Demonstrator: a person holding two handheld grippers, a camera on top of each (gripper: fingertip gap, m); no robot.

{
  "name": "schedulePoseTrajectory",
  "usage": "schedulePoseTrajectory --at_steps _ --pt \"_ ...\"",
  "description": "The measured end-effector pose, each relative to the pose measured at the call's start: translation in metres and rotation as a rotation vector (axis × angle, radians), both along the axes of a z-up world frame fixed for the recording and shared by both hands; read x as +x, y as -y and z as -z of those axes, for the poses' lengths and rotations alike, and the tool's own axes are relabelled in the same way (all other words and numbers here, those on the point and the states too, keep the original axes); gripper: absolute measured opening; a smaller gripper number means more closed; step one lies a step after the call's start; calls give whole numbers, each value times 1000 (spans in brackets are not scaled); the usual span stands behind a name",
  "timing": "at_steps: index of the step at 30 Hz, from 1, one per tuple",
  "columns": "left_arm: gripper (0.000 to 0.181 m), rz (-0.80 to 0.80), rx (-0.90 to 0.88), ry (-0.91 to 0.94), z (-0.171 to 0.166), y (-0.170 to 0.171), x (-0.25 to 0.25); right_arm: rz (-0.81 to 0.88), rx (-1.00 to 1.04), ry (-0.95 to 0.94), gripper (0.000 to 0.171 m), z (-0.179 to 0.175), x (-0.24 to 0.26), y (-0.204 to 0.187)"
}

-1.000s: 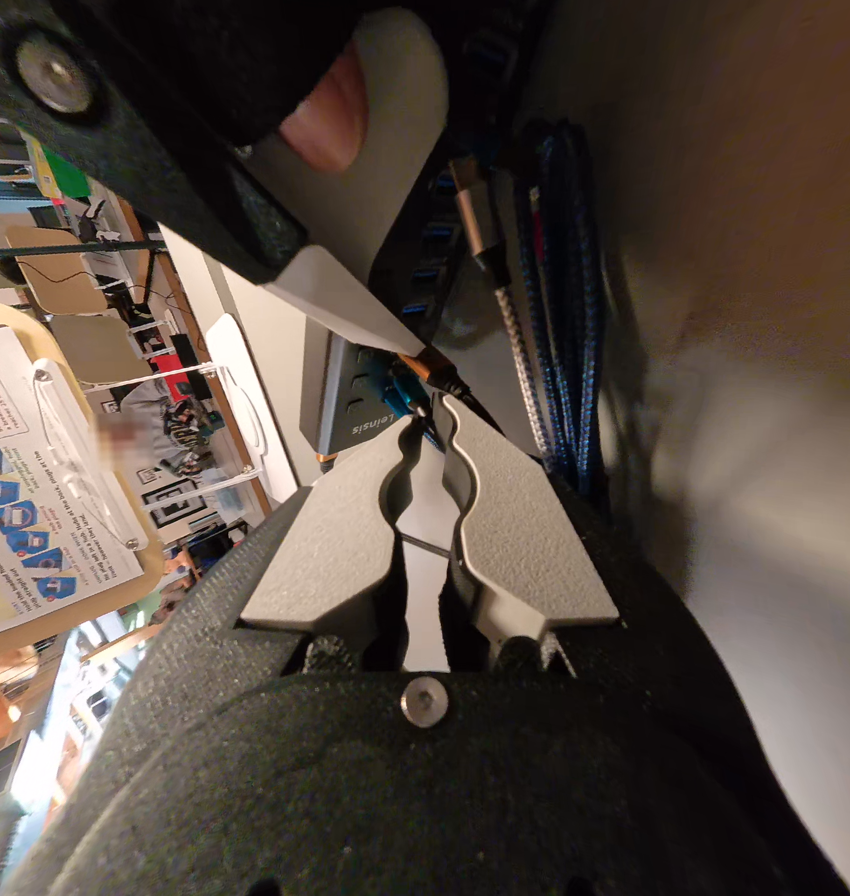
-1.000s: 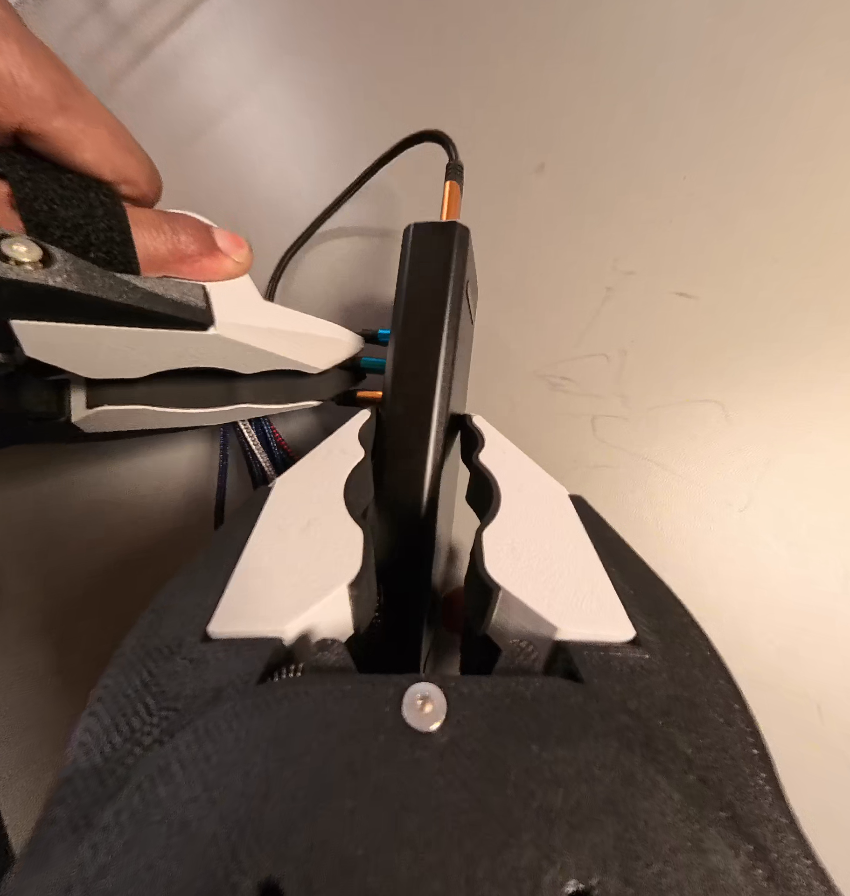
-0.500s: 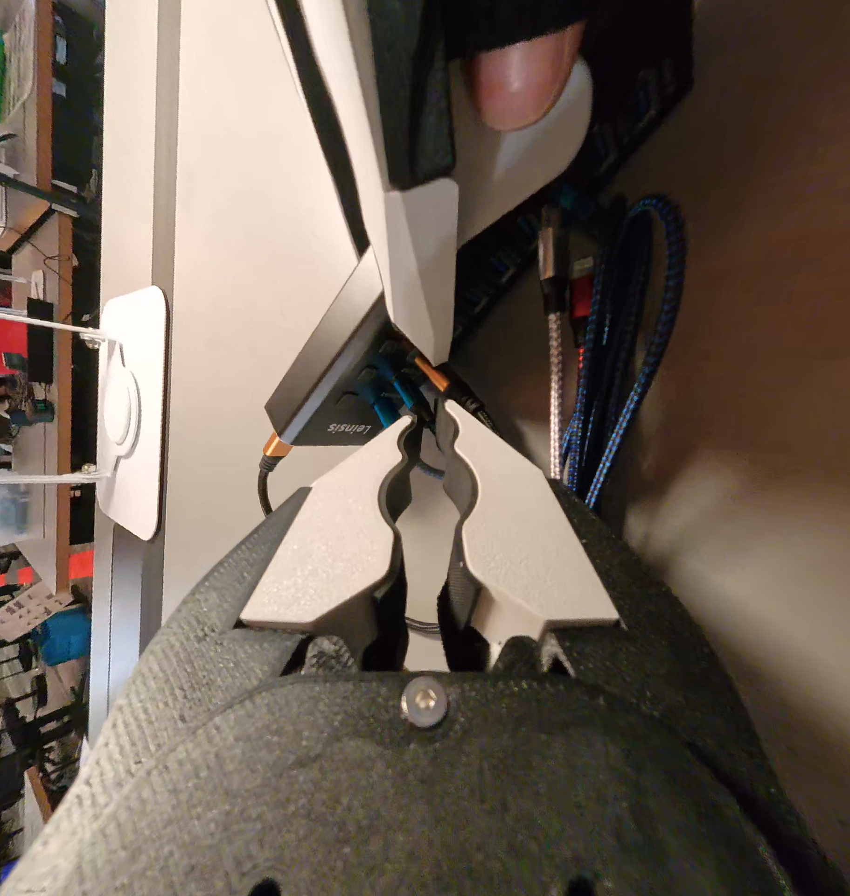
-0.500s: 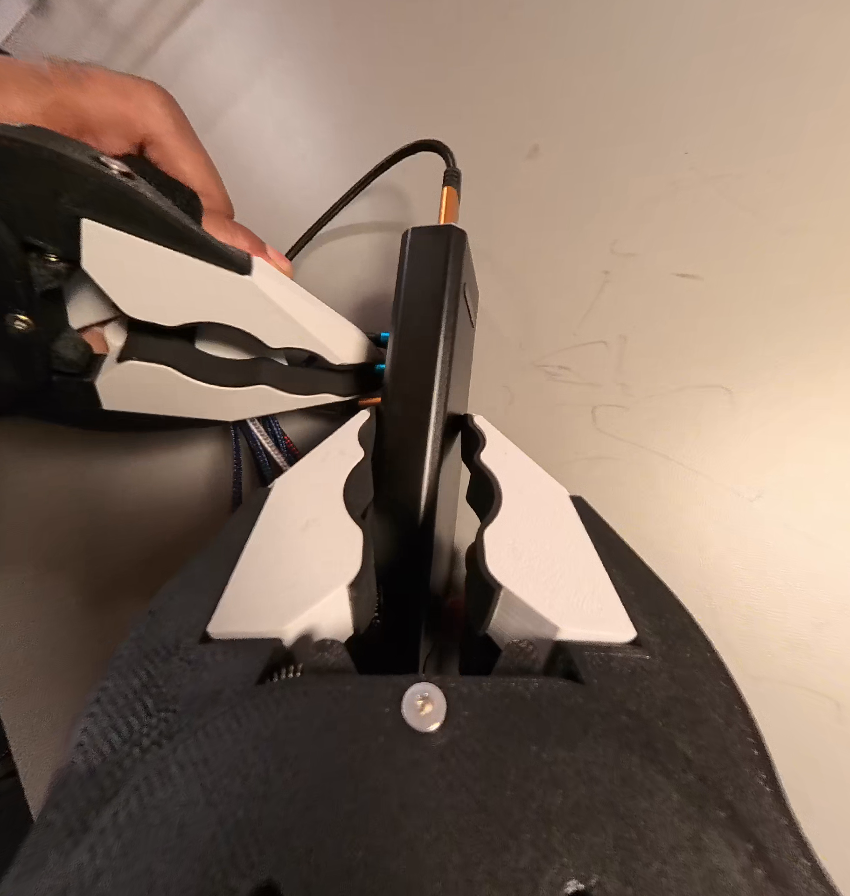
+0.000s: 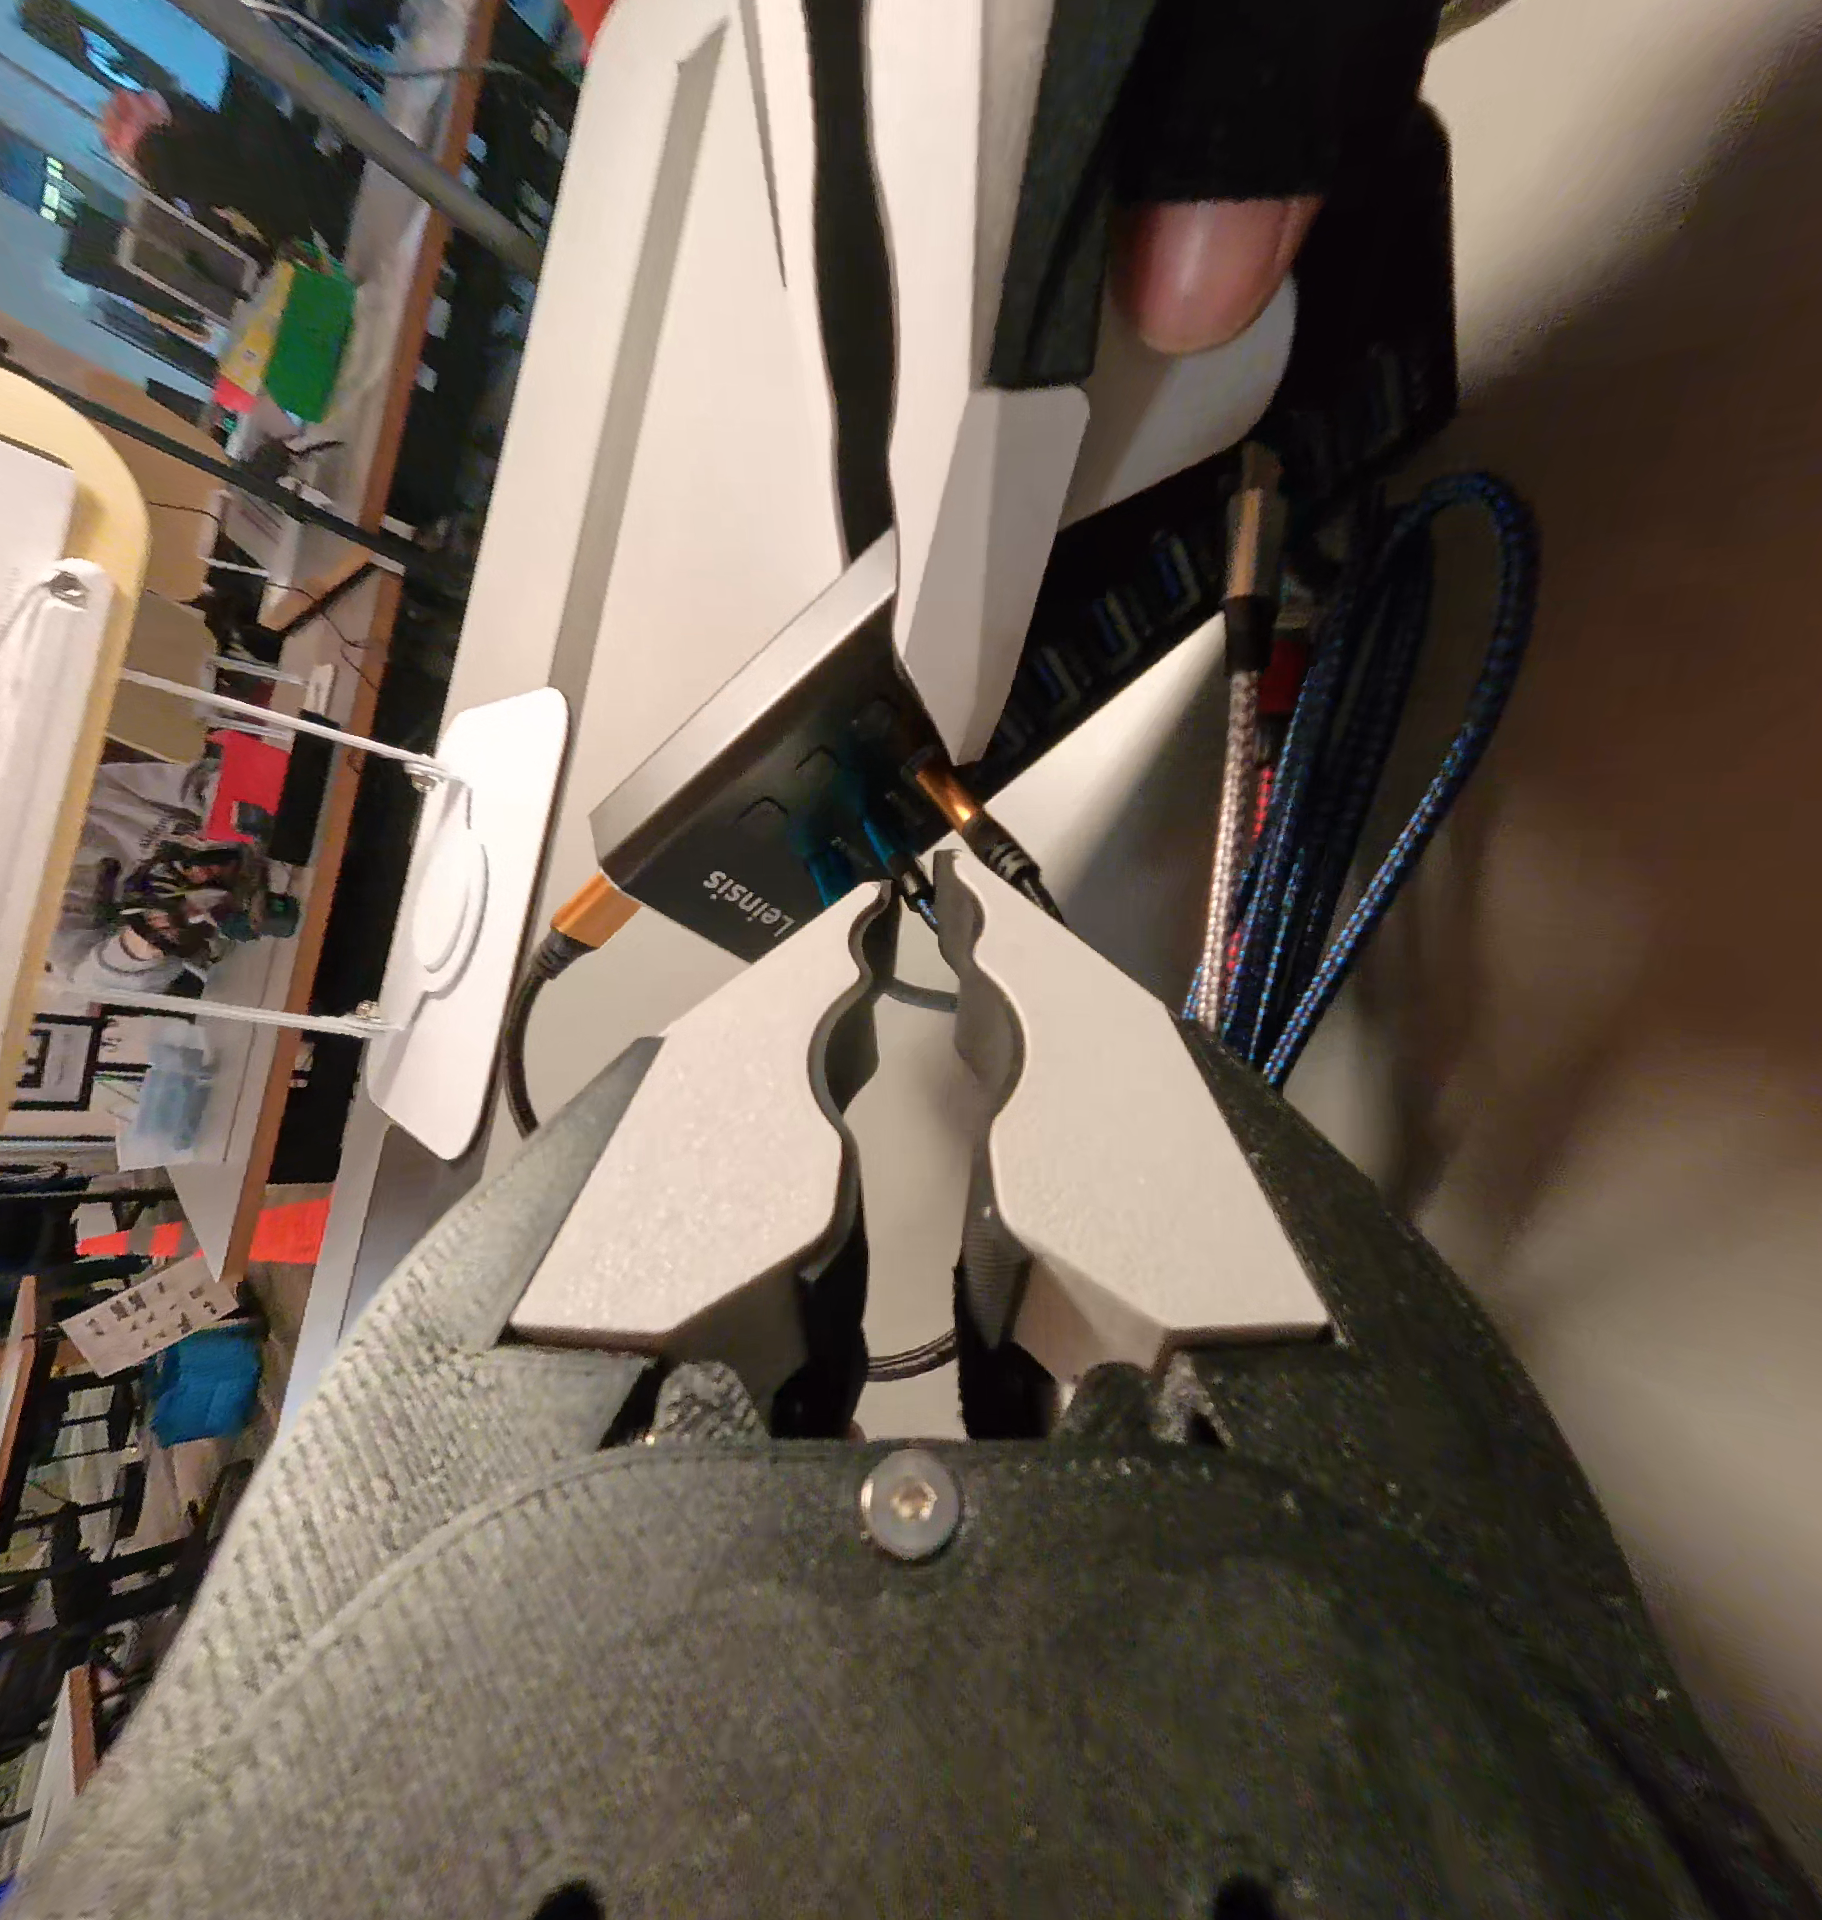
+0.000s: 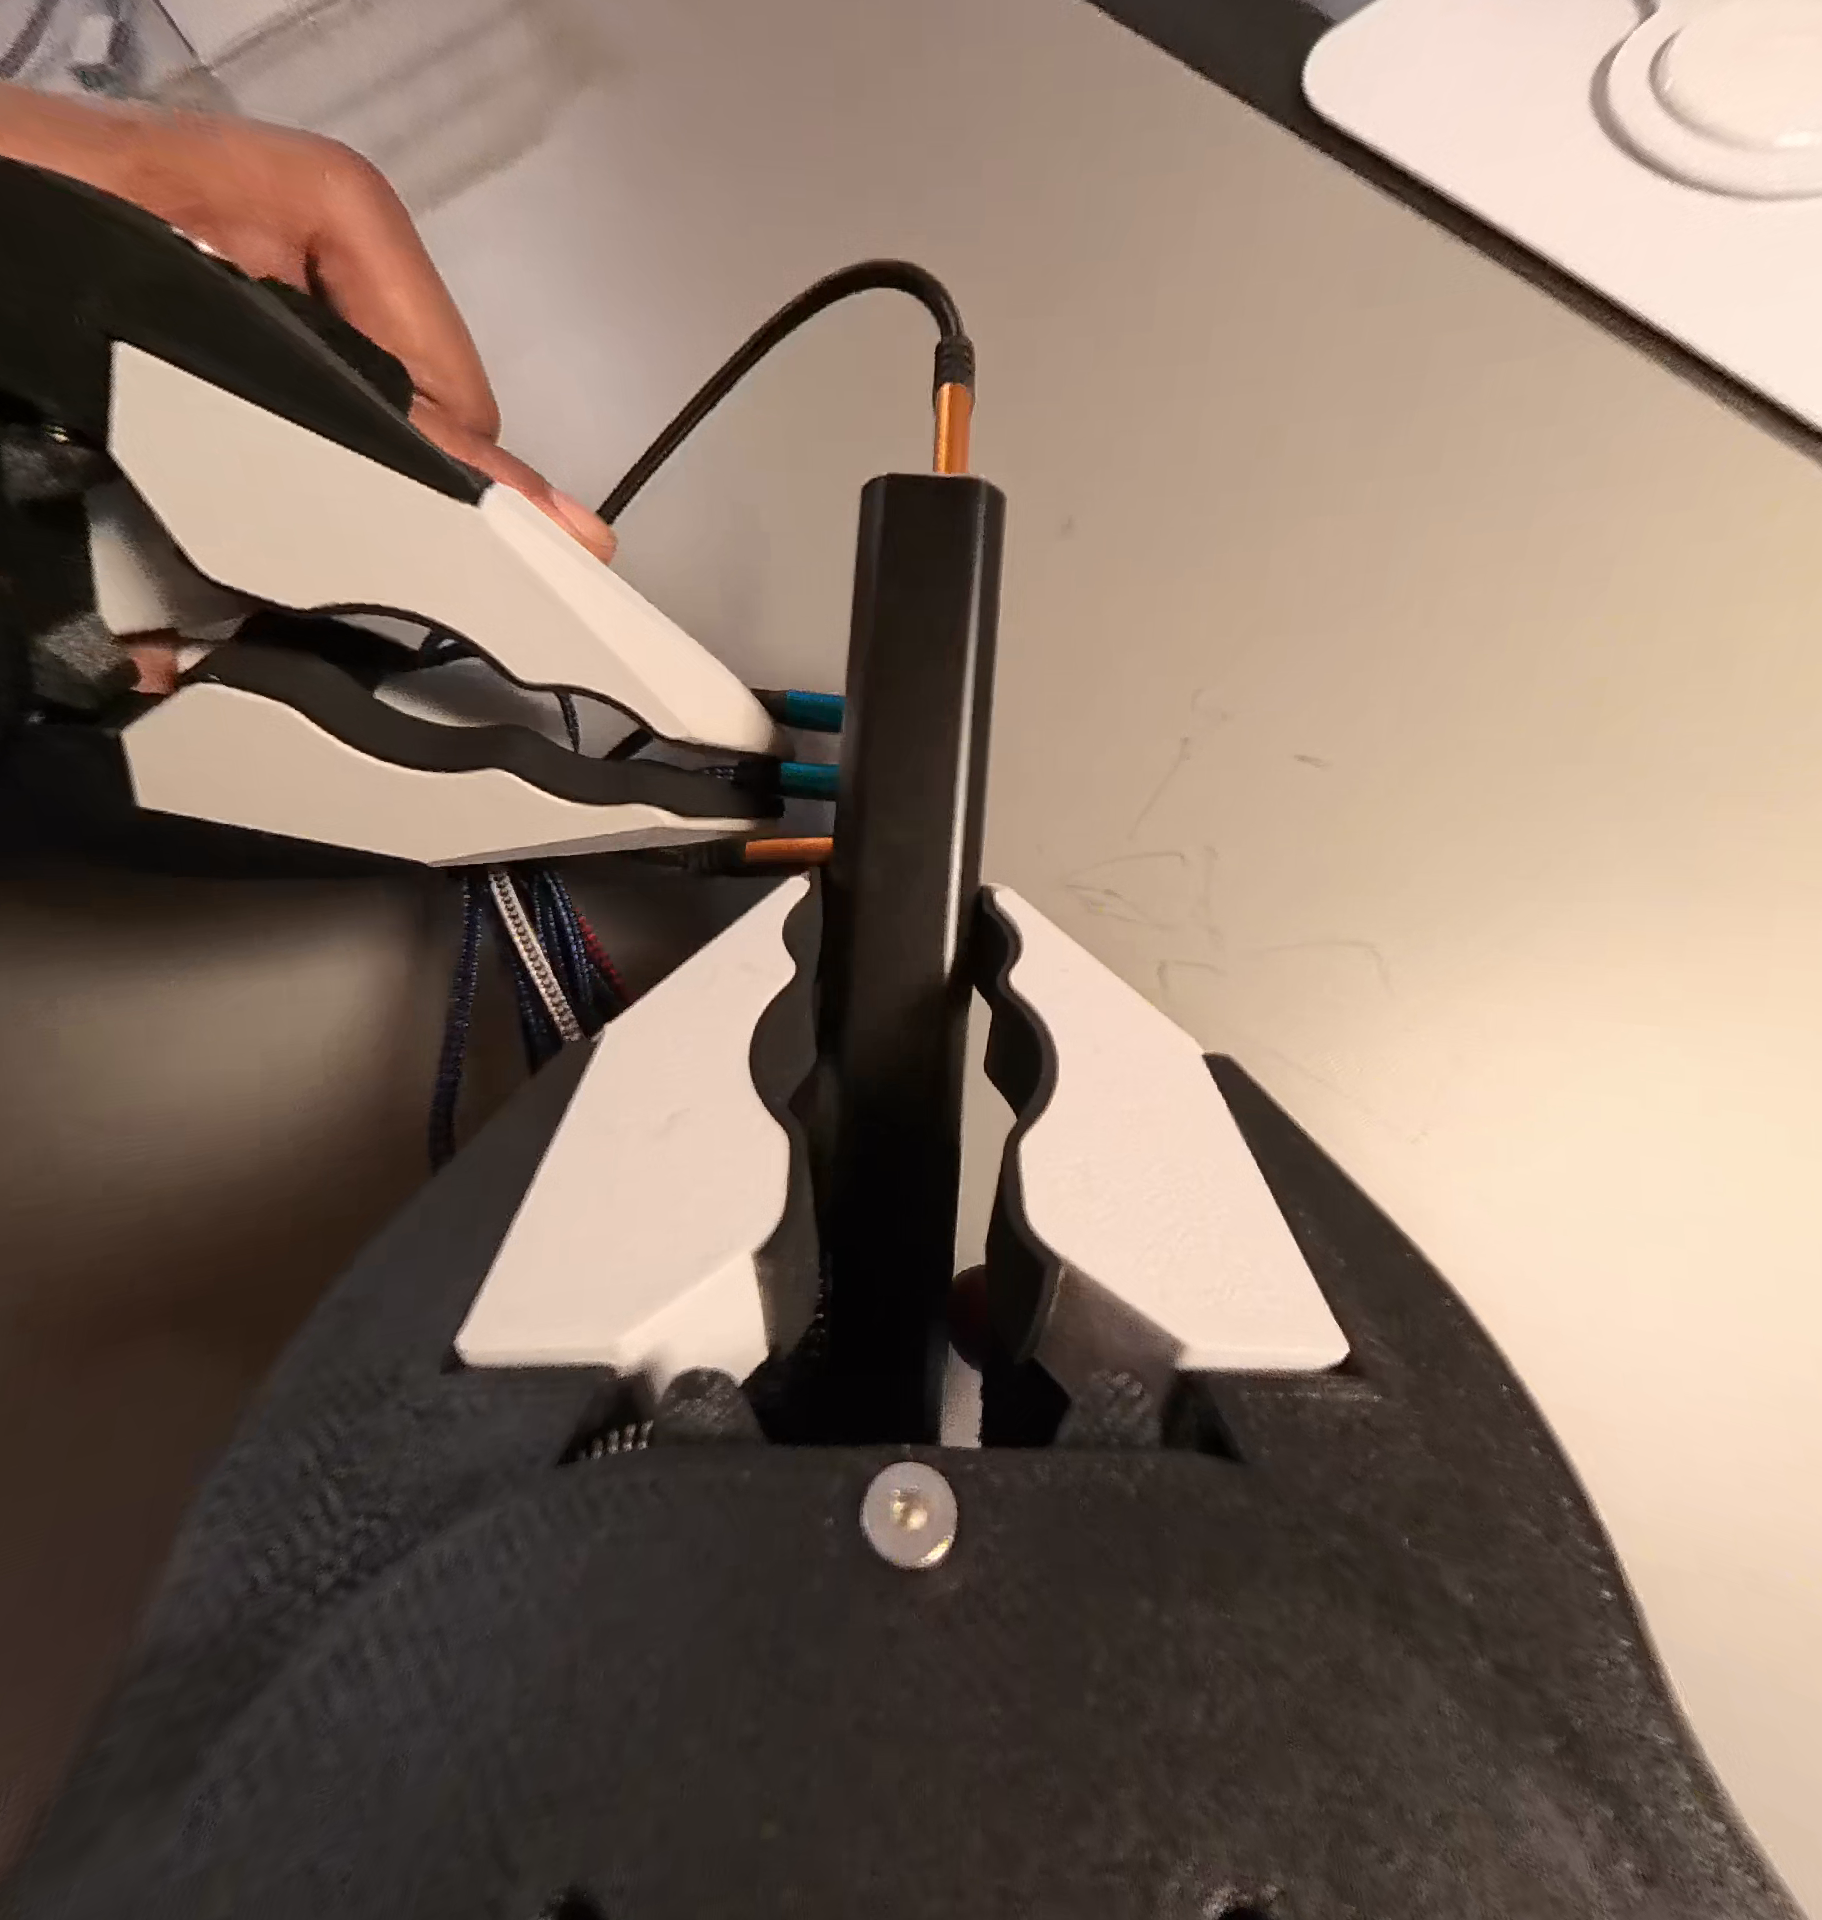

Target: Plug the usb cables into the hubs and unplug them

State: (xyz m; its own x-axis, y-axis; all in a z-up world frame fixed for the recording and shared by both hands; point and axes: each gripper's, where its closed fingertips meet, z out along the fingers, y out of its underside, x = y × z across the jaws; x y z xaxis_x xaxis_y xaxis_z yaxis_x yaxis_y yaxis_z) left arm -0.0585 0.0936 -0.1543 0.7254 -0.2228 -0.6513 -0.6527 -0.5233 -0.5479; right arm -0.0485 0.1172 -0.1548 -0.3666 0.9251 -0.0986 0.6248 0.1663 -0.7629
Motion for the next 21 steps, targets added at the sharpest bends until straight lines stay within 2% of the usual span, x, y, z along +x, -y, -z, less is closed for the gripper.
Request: schedulePoseTrajectory --at_steps 2,4,8,12,16,21 --pt "13 -2 51 2 -7 -2 -1 4 24 -24 27 -4 -1 -2" --pt "30 -15 120 -8 -19 -4 -5 19 81 -35 26 -4 -2 -7" --pt "32 7 323 78 -54 -3 -6 72 274 -46 26 2 -4 -28" --pt "30 -40 494 213 -73 4 -21 70 235 -59 26 -9 -1 -29" --pt "28 -101 612 338 -81 13 -39 140 246 -124 26 -38 7 -50" --pt "28 -131 593 308 -69 18 -47 339 203 -255 26 -101 45 -111"
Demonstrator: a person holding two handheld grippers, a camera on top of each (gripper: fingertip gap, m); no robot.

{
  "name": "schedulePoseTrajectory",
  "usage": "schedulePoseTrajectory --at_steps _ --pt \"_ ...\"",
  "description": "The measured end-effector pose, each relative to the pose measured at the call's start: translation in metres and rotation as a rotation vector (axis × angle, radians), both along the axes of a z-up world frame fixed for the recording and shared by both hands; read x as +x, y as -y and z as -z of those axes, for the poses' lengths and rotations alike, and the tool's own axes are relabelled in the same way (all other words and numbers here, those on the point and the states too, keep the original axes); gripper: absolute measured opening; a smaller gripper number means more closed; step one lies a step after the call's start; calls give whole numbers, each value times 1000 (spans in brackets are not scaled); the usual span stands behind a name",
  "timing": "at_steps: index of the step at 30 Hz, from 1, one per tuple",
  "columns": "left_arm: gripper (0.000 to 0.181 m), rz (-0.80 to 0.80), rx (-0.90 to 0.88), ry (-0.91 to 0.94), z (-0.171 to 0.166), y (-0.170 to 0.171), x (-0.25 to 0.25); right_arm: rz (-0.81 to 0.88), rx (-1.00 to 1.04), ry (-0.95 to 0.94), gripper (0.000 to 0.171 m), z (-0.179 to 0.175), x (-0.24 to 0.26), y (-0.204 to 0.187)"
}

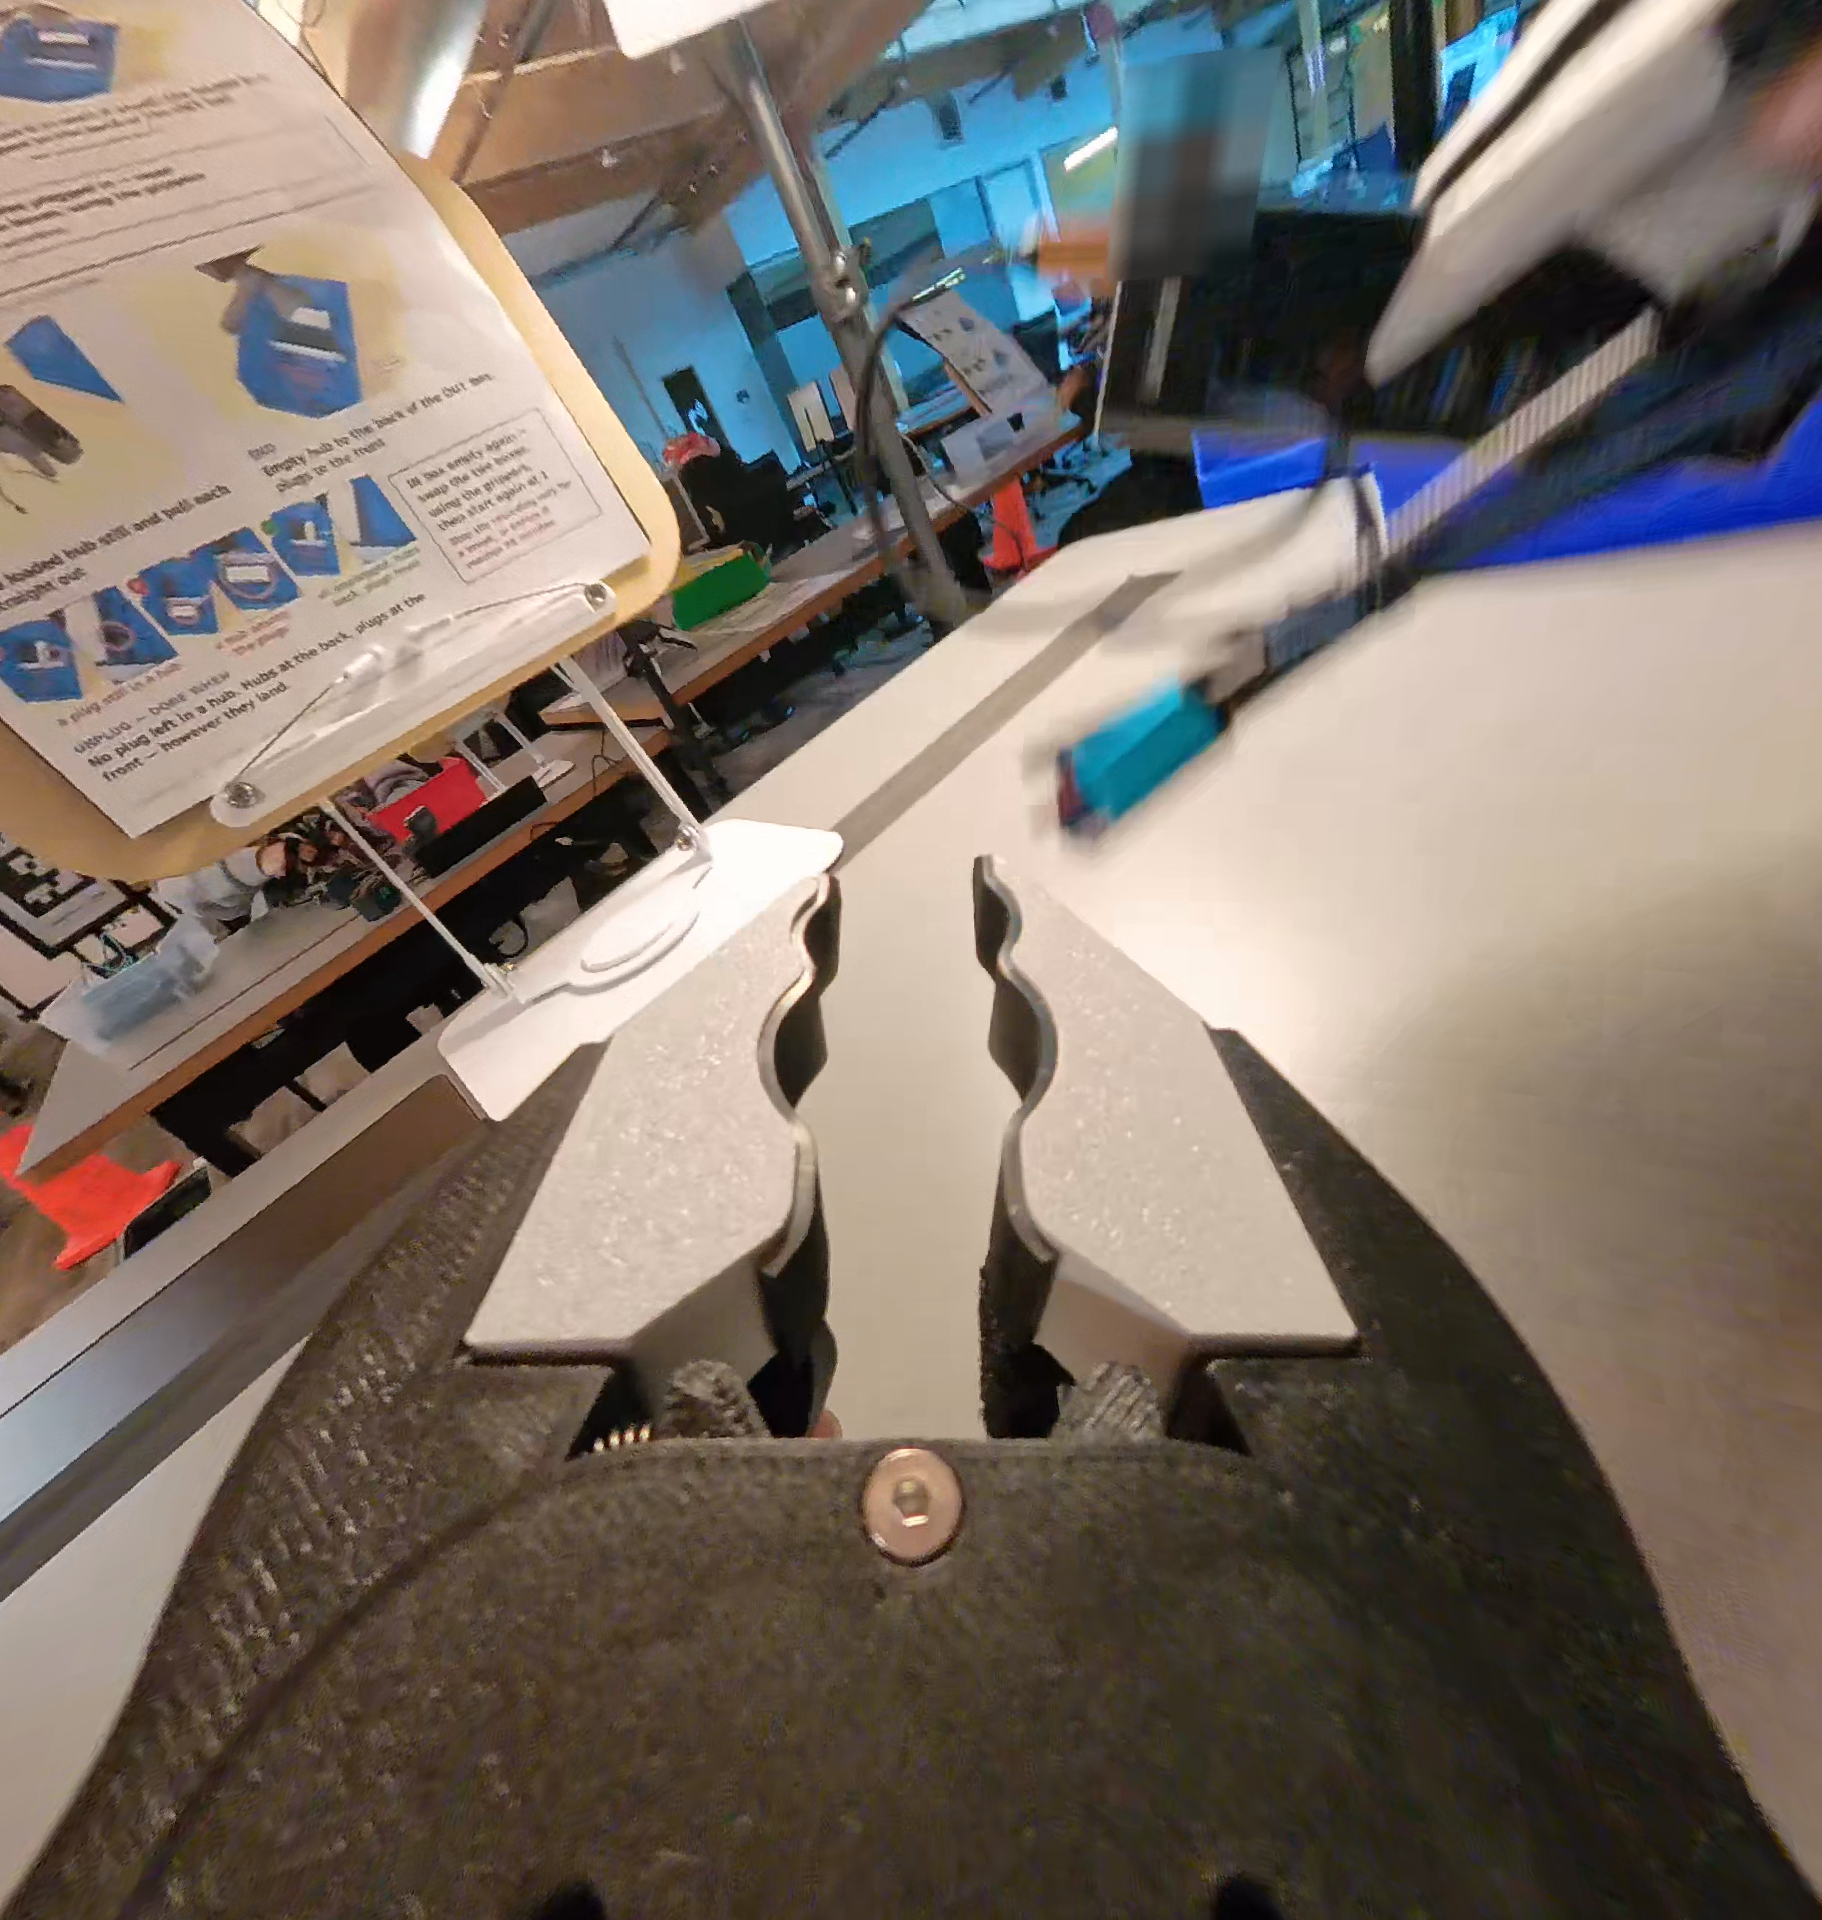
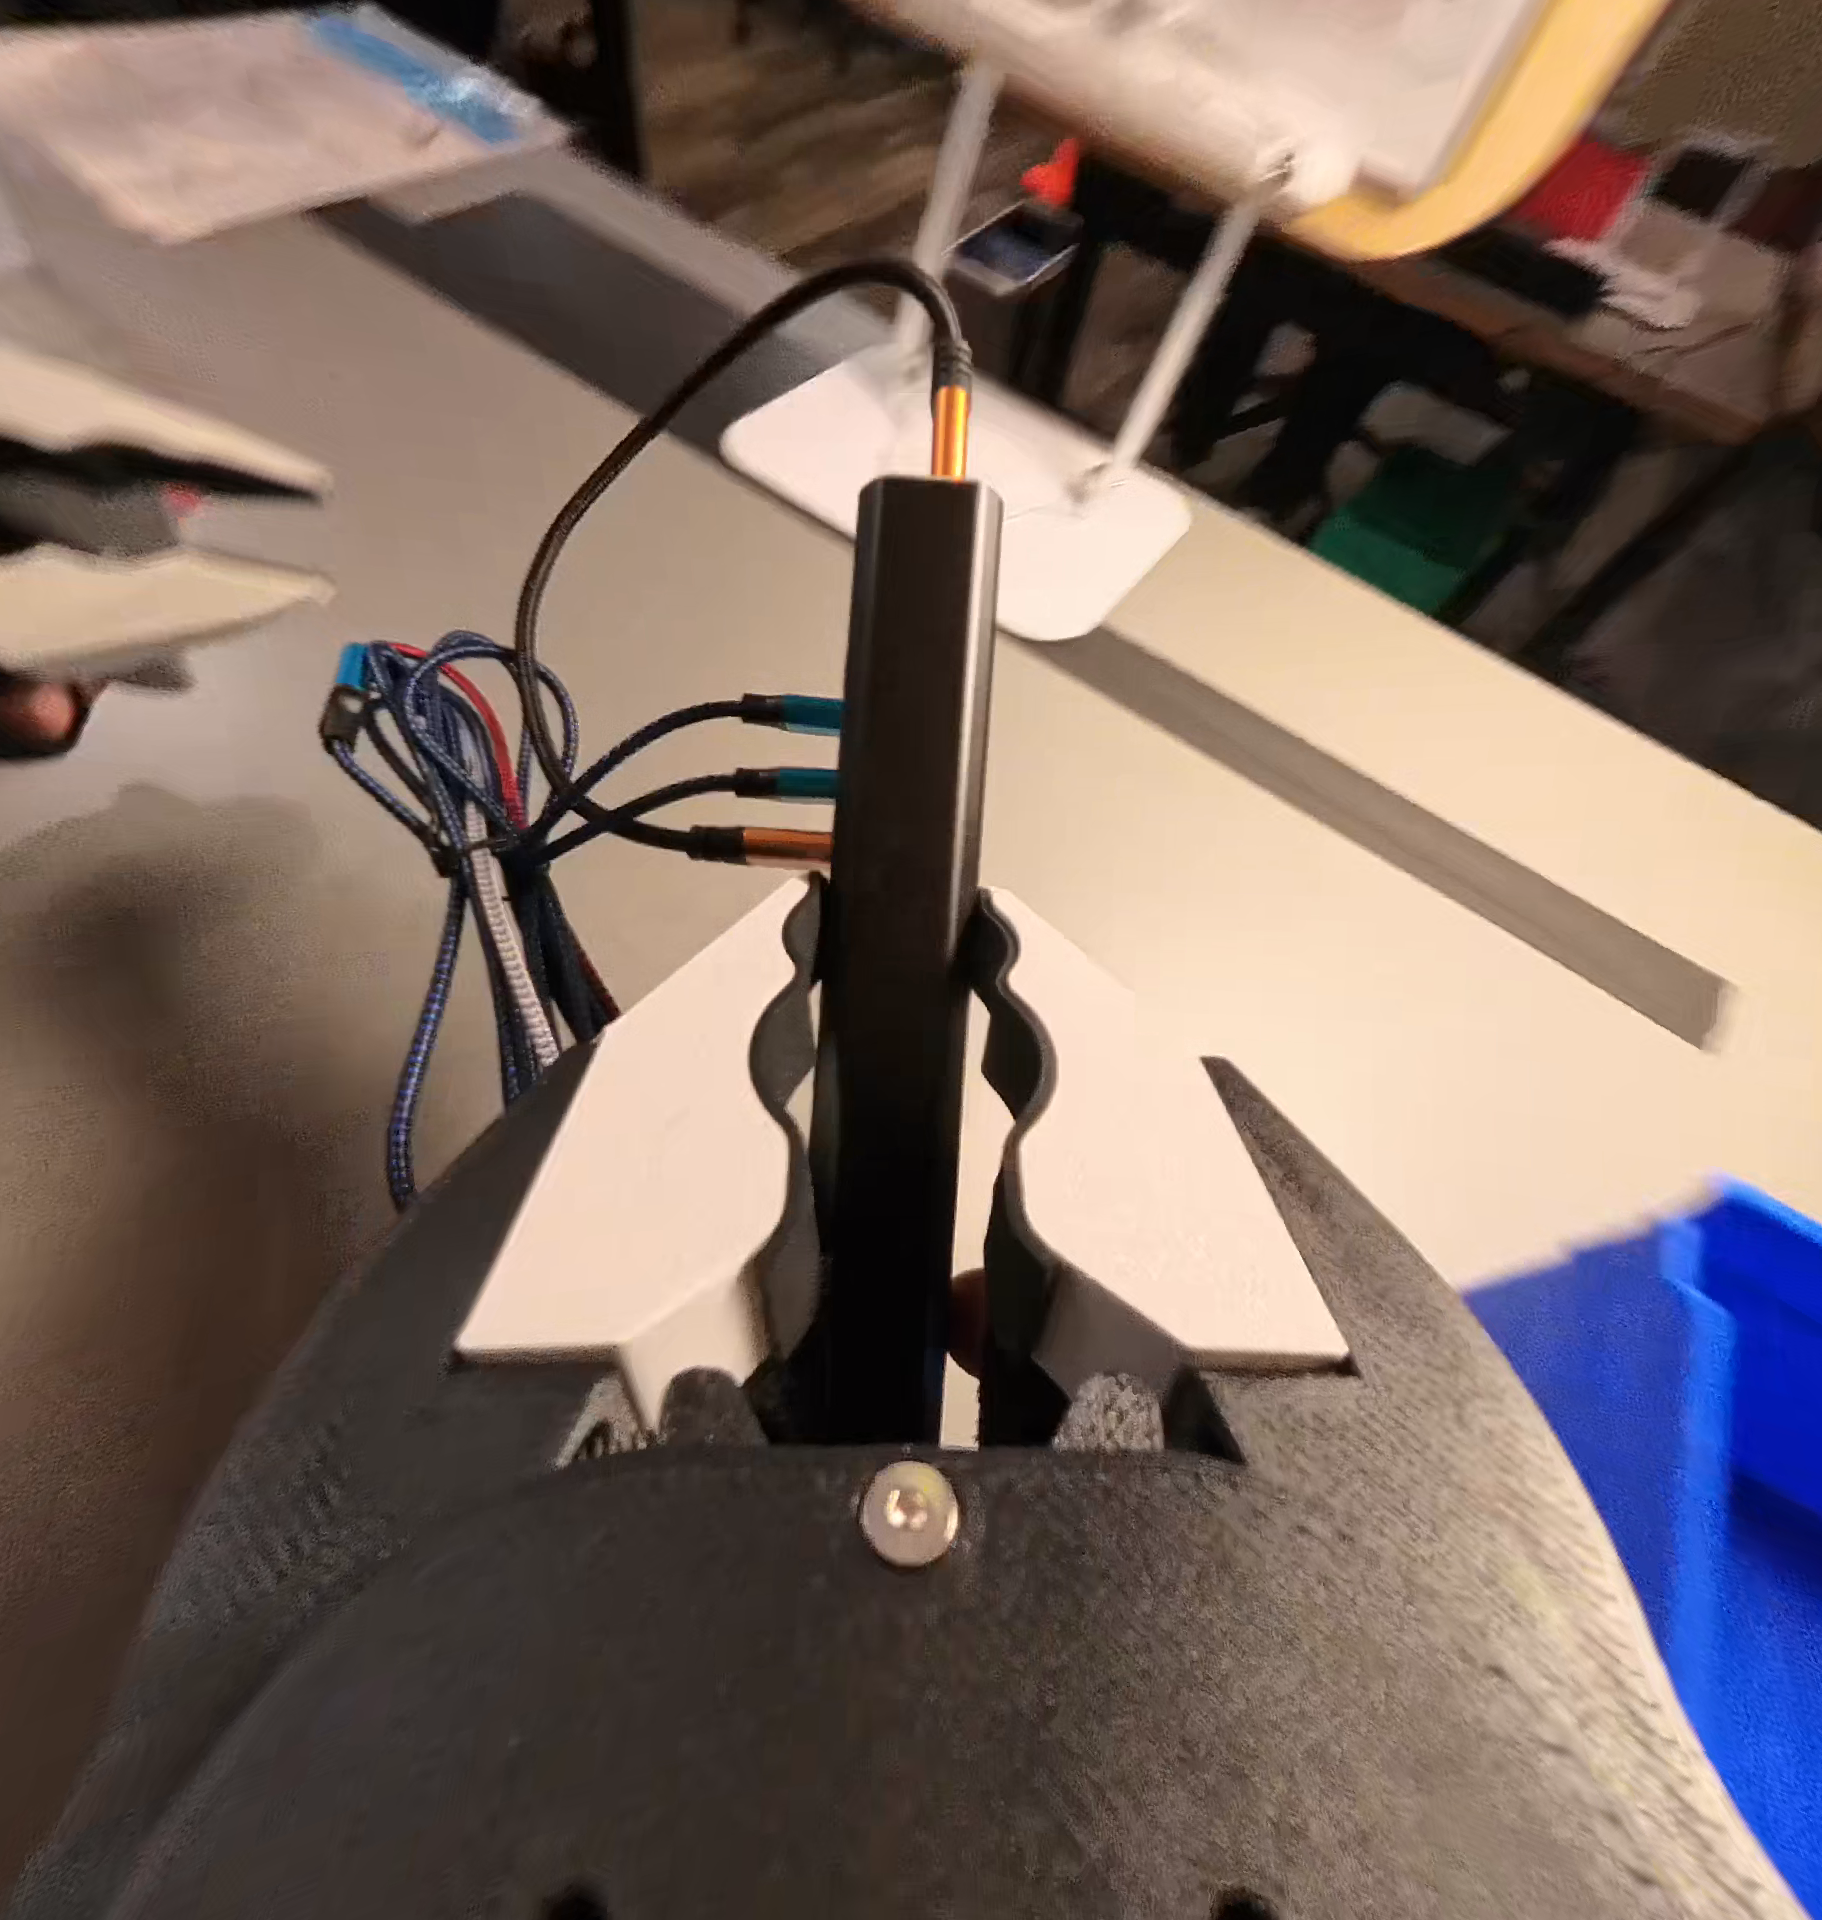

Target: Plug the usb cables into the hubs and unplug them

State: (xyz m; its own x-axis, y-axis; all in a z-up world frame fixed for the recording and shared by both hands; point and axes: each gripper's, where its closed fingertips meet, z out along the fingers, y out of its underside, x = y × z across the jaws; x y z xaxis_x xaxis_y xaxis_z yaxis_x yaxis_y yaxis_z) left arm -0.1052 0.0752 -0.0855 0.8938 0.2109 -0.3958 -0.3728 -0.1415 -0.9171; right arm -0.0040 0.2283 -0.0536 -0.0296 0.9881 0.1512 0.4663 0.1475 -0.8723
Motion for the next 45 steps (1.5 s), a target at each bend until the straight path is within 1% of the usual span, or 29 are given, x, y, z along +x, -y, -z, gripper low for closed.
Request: schedulePoseTrajectory --at_steps 4,6,8,10,12,14,16,21,24,25,27,29,31,34,36,37,39,41,45 --pt "28 29 -60 -58 14 -3 12 235 24 -76 26 -46 63 -83" --pt "28 35 -91 -78 19 -6 17 374 39 -80 26 -56 103 -132" --pt "28 27 -125 -94 26 -8 18 503 33 -73 26 -57 144 -177" --pt "28 25 -141 -102 30 -9 18 607 -3 -50 26 -46 181 -212" --pt "28 25 -147 -95 33 -10 18 680 -49 -24 26 -27 211 -236" --pt "28 17 -152 -89 35 -10 17 735 -94 13 26 -3 232 -252" --pt "28 12 -154 -85 37 -10 16 755 -132 66 26 23 242 -257" --pt "28 8 -161 -87 39 -9 17 712 -157 240 27 83 240 -251" --pt "28 10 -164 -84 39 -8 17 721 -129 309 27 98 241 -254" --pt "28 10 -165 -80 39 -7 17 732 -118 302 29 96 242 -257" --pt "29 14 -169 -68 40 -5 18 756 -94 260 28 81 244 -262" --pt "30 17 -172 -57 40 -1 19 743 -86 212 29 59 242 -259" --pt "33 22 -173 -44 40 2 20 702 -73 157 30 33 236 -247" --pt "35 25 -166 -15 39 9 22 567 -60 76 29 -1 208 -204" --pt "35 28 -156 13 37 13 23 451 -54 45 30 -10 181 -163" --pt "36 28 -150 27 36 15 24 391 -54 43 29 -10 167 -141" --pt "36 21 -141 52 35 22 24 280 -52 59 30 3 138 -99" --pt "37 11 -134 79 34 30 26 193 -49 92 30 27 111 -64" --pt "39 -21 -106 156 30 59 32 105 -33 200 31 97 73 -24"
